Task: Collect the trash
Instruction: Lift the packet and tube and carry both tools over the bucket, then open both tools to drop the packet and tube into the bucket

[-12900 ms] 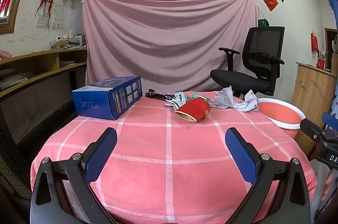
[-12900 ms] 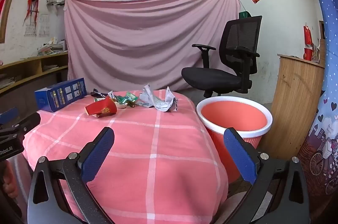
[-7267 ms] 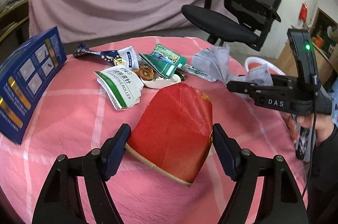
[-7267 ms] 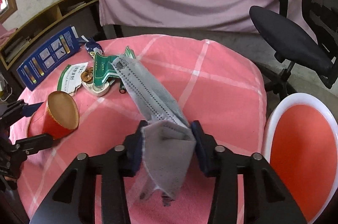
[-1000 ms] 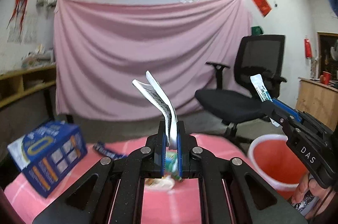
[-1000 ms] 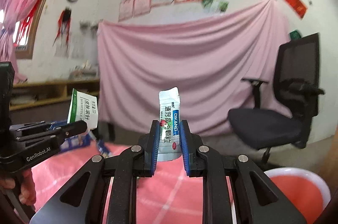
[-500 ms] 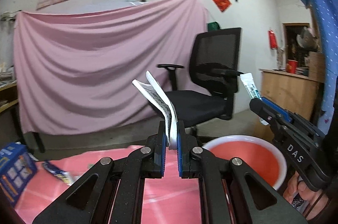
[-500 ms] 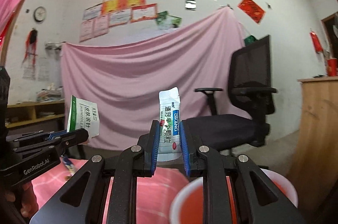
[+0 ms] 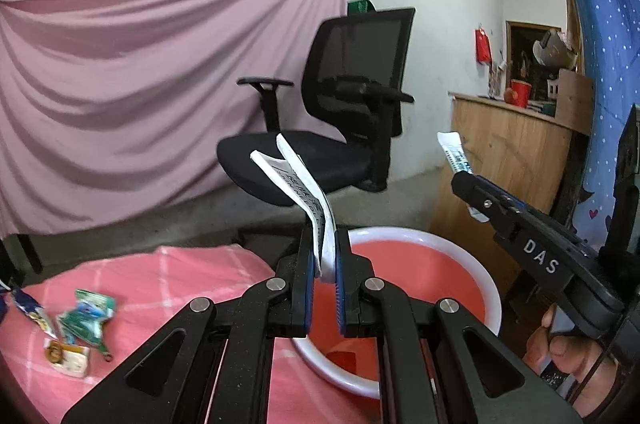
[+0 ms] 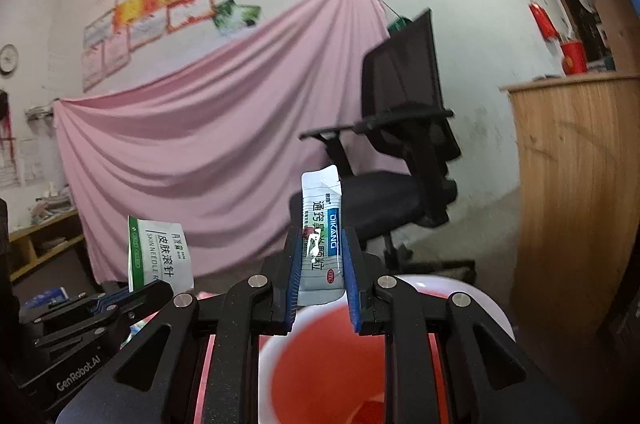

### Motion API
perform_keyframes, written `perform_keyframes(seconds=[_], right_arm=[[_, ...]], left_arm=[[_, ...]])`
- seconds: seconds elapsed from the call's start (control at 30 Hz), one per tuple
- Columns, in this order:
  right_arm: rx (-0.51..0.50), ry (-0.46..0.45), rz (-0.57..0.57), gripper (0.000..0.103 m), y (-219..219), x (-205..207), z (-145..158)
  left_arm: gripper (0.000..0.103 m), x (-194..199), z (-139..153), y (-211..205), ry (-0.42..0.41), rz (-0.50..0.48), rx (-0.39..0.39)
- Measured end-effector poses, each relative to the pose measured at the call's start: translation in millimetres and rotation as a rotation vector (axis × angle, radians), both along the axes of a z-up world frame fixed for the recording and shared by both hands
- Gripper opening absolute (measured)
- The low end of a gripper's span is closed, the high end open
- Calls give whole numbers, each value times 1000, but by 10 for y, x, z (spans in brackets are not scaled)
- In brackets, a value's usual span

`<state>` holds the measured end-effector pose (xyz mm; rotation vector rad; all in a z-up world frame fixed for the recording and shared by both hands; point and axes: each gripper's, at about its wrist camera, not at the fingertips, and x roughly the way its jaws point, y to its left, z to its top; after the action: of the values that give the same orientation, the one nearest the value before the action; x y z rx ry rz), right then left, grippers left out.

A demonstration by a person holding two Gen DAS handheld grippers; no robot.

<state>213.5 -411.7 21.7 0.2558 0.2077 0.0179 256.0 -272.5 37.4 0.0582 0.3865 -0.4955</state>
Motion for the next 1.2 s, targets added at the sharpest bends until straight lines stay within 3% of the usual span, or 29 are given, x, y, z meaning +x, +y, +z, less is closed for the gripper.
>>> perform_keyframes(seconds=[0.2, 0.53, 0.67, 0.87, 1.0, 1.13, 1.2], right_arm=[[18, 77, -21, 20, -56, 83, -97], [38, 140, -28, 20, -106, 145, -155], [46, 155, -29, 29, -117, 164, -163], [42, 157, -24, 31, -111, 173, -156], [34, 144, -18, 41, -61, 158, -125], [23, 115, -11, 45, 5, 131, -74], [22, 101, -4, 53, 50, 126, -45]], left_arm=[[7, 125, -92, -232, 79, -53, 28], [12, 262, -272, -191, 213, -83, 23], [18, 316, -308, -96, 256, -72, -10], [28, 323, -281, 104, 248, -13, -52], [36, 289, -217, 269, 222, 44, -83], [36, 242, -139, 444, 189, 99, -98], [41, 208, -85, 570, 169, 133, -109]])
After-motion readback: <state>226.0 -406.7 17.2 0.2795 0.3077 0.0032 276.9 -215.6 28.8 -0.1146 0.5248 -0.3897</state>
